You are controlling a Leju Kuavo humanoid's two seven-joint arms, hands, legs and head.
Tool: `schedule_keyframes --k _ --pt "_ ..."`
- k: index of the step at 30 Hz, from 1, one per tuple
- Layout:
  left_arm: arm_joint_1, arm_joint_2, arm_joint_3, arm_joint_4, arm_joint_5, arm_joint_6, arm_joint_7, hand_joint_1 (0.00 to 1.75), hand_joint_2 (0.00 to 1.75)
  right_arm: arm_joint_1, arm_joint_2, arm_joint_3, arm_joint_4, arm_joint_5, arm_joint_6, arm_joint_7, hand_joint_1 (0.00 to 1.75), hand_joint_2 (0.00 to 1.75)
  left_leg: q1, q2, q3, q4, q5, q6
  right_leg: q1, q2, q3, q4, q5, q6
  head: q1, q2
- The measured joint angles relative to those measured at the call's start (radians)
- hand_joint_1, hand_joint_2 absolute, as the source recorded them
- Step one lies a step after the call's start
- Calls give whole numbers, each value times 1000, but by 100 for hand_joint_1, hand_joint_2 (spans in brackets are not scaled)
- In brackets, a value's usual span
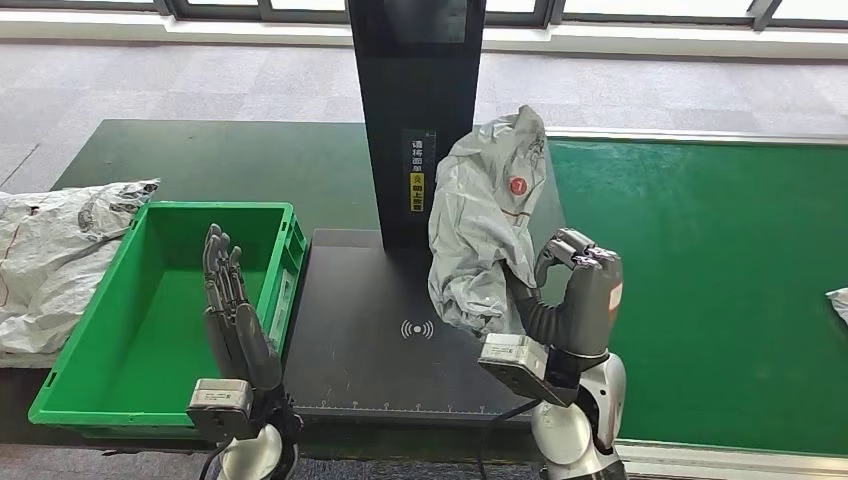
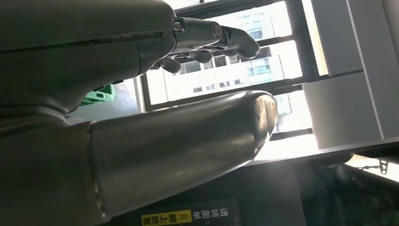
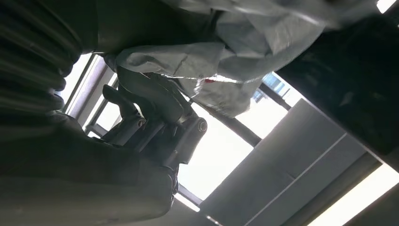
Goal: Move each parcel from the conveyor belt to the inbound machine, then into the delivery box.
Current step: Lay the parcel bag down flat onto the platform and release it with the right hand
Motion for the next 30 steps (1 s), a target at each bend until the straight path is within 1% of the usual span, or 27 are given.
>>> schedule_keyframes --k 3,6,9,13,18,25,30 --pt "-12 0 -2 11 14 1 1 0 0 -36 20 49 73 -63 92 -31 175 175 0 1 0 0 0 0 0 1 -1 0 0 0 0 0" --pt "-31 0 -6 23 20 4 1 0 0 -80 54 102 210 -119 99 -60 175 175 0 1 0 0 0 0 0 0 -1 0 0 0 0 0" --pt "-37 0 -9 33 29 2 3 0 0 -95 60 120 301 -130 107 -24 175 175 0 -2 0 0 1 0 0 -2 0 0 0 0 0 0" --pt "-41 0 -17 46 31 -6 4 0 0 -82 56 120 383 -62 102 53 175 175 0 -1 0 0 0 0 0 -1 -1 0 0 0 0 0" --pt "-42 0 -19 52 28 -6 6 0 0 -67 40 107 454 120 66 190 175 175 0 -1 -1 0 0 0 0 -1 -1 0 0 0 0 0" --pt "-40 1 -19 37 26 -6 12 0 0 -64 20 73 488 202 54 249 175 175 0 -1 -1 0 0 0 0 -1 -1 0 0 0 0 0" --pt "-39 1 -19 27 23 -6 15 0 0 -66 13 60 501 216 56 260 175 175 0 -1 -1 0 0 0 0 -1 -1 0 0 0 0 0"
